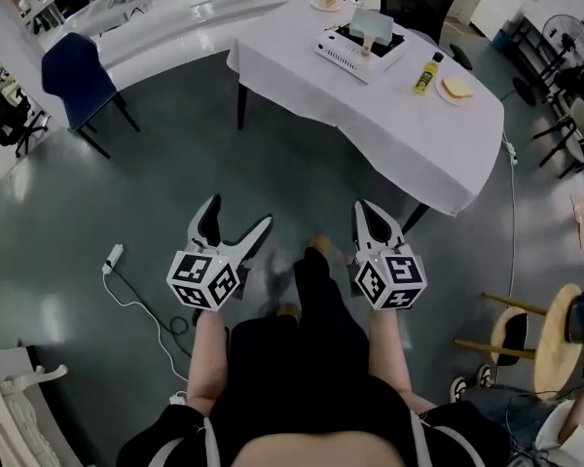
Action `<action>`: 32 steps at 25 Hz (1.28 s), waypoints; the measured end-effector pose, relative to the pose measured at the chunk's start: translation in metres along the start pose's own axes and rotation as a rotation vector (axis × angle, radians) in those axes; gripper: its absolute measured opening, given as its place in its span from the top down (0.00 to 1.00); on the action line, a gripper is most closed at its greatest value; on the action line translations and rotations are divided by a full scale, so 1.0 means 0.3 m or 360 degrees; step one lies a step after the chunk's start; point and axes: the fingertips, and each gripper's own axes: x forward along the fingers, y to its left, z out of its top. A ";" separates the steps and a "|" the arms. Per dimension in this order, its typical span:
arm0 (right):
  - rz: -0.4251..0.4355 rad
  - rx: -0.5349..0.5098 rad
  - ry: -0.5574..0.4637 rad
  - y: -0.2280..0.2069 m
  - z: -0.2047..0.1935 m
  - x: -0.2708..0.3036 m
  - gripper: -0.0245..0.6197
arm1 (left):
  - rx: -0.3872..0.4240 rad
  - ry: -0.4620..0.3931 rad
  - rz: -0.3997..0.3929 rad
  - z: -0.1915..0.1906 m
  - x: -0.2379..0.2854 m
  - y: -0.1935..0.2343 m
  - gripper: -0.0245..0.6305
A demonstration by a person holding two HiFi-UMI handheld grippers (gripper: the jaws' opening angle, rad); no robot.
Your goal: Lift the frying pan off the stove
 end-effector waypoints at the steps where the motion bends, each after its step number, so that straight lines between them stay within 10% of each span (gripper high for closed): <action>1: 0.0008 0.0001 0.0004 -0.007 -0.002 0.020 0.96 | -0.0002 0.0002 0.0004 -0.001 0.016 0.009 0.20; 32: 0.0120 -0.0036 -0.0020 -0.695 0.353 0.952 0.96 | 0.0003 -0.0040 0.0053 0.258 1.128 0.215 0.20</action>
